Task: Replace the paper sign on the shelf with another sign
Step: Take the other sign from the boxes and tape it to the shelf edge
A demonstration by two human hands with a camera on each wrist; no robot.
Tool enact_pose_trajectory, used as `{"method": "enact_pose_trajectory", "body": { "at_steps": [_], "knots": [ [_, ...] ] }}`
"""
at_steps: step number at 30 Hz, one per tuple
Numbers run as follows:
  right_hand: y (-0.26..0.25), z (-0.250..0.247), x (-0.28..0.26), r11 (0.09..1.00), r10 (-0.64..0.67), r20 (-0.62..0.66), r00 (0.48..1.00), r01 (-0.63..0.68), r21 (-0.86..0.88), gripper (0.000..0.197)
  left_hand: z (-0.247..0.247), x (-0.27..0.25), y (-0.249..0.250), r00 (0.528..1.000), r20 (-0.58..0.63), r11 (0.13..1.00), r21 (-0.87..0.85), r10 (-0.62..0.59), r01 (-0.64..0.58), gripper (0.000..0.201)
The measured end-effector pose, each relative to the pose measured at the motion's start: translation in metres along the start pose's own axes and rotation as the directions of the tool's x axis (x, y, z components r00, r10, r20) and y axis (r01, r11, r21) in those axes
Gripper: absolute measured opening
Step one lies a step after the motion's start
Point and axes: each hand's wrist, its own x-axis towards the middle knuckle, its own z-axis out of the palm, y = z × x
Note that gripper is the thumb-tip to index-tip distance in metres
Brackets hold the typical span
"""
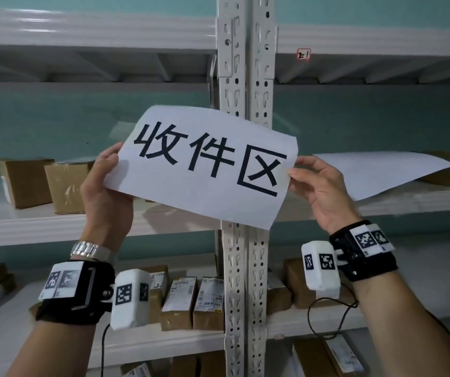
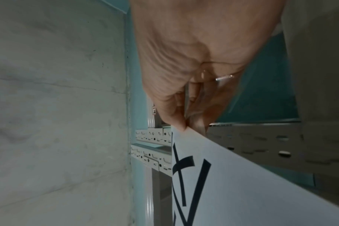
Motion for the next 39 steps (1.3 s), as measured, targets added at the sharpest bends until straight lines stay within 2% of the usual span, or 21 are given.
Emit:
{"method": "enact_pose_trajectory", "body": {
  "at_steps": [3,6,7,10,12,18,20,25,28,33,39],
  "knots": [
    [0.0,-0.009,0.0,0.998,-0.021,-0.042,0.999,0.018,-0.066,0.023,-0.005,0.005,-0.004,0.999,0.013,0.998,0.056,0.041,-0.042,0.022],
    [-0.002,-0.021,-0.001,0.988,-0.062,-0.089,0.994,0.049,-0.144,0.023,-0.012,0.006,-0.009,0.999,0.044,0.996,0.09,0.012,-0.016,0.004],
    [-0.002,-0.025,-0.001,0.983,-0.073,-0.098,0.992,0.055,-0.173,0.024,-0.015,0.005,-0.01,0.999,0.05,0.992,0.124,-0.005,-0.002,0.003],
    [-0.002,-0.035,-0.003,0.966,-0.091,-0.115,0.989,0.059,-0.252,0.024,-0.022,-0.001,-0.015,0.997,0.079,0.942,0.336,-0.005,-0.022,0.02],
    [0.0,-0.041,-0.003,0.951,-0.1,-0.13,0.986,0.056,-0.303,0.023,-0.025,-0.005,-0.021,0.994,0.108,0.894,0.447,-0.015,-0.035,0.02],
    [0.014,-0.049,-0.007,0.904,-0.083,-0.154,0.985,0.01,-0.426,0.021,-0.032,-0.015,-0.034,0.989,0.129,0.819,0.574,-0.069,-0.018,0.028],
    [0.019,-0.052,-0.008,0.882,-0.073,-0.165,0.984,-0.014,-0.472,0.019,-0.035,-0.017,-0.038,0.989,0.113,0.784,0.621,-0.1,0.008,0.026],
    [0.031,-0.056,-0.008,0.865,-0.018,-0.176,0.984,-0.073,-0.497,0.015,-0.038,-0.021,-0.044,0.992,0.093,0.748,0.664,-0.085,0.002,0.007],
    [0.035,-0.057,-0.008,0.846,-0.031,-0.173,0.985,-0.066,-0.529,0.017,-0.037,-0.024,-0.043,0.991,0.081,0.746,0.666,-0.11,0.029,0.009],
    [0.039,-0.061,-0.008,0.841,-0.029,-0.155,0.987,-0.06,-0.538,0.019,-0.042,-0.025,-0.046,0.985,0.062,0.693,0.717,-0.162,0.069,0.016],
    [0.048,-0.063,-0.006,0.813,-0.078,-0.18,0.98,-0.042,-0.58,0.017,-0.048,-0.028,-0.056,0.989,0.071,0.633,0.774,-0.131,0.028,0.016]
  ]
}}
